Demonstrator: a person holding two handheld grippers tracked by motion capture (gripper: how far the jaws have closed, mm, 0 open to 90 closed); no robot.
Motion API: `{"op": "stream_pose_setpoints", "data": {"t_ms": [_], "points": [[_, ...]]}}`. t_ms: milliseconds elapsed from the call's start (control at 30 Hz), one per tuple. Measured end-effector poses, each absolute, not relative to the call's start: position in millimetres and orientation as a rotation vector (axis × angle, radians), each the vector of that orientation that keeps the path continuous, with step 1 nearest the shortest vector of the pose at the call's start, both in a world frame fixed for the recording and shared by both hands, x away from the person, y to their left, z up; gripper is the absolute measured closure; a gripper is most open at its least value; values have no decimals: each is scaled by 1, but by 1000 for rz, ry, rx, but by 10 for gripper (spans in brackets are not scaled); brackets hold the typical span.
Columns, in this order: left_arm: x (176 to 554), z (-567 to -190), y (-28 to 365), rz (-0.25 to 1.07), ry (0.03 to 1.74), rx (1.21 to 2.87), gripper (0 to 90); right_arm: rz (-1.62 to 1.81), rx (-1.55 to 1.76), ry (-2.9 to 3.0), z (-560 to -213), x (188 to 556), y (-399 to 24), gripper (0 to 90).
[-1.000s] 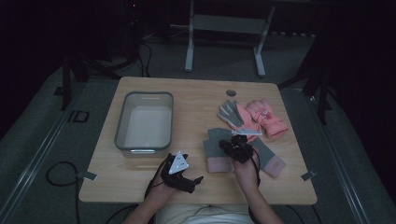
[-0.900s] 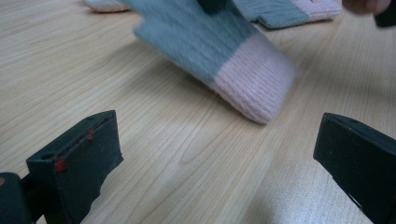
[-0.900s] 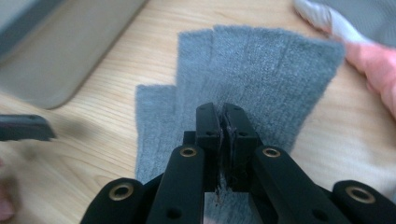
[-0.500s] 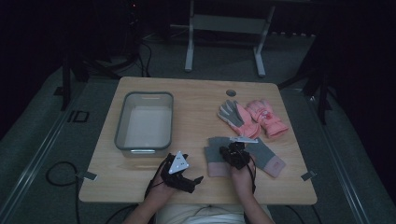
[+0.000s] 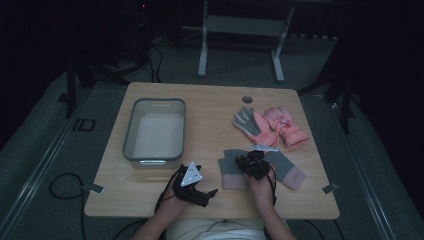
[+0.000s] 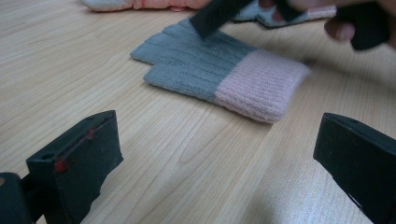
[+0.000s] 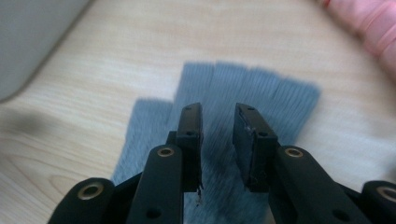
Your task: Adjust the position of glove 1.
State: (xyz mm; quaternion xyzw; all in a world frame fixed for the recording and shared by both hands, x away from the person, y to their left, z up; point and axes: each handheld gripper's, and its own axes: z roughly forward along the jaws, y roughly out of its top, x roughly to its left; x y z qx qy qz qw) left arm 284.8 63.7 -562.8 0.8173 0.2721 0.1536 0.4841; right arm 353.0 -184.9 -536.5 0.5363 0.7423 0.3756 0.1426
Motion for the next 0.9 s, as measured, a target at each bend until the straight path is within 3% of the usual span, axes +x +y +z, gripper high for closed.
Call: {"op": "stream_pose_setpoints", "data": {"t_ms": [400, 900], "points": [[285, -563, 63, 377, 665, 1993, 4, 1037, 1217, 2301, -508, 368, -235, 685], [285, -563, 64, 375, 666, 1990, 4, 917, 1044, 2442, -510, 374, -326, 667]]}}
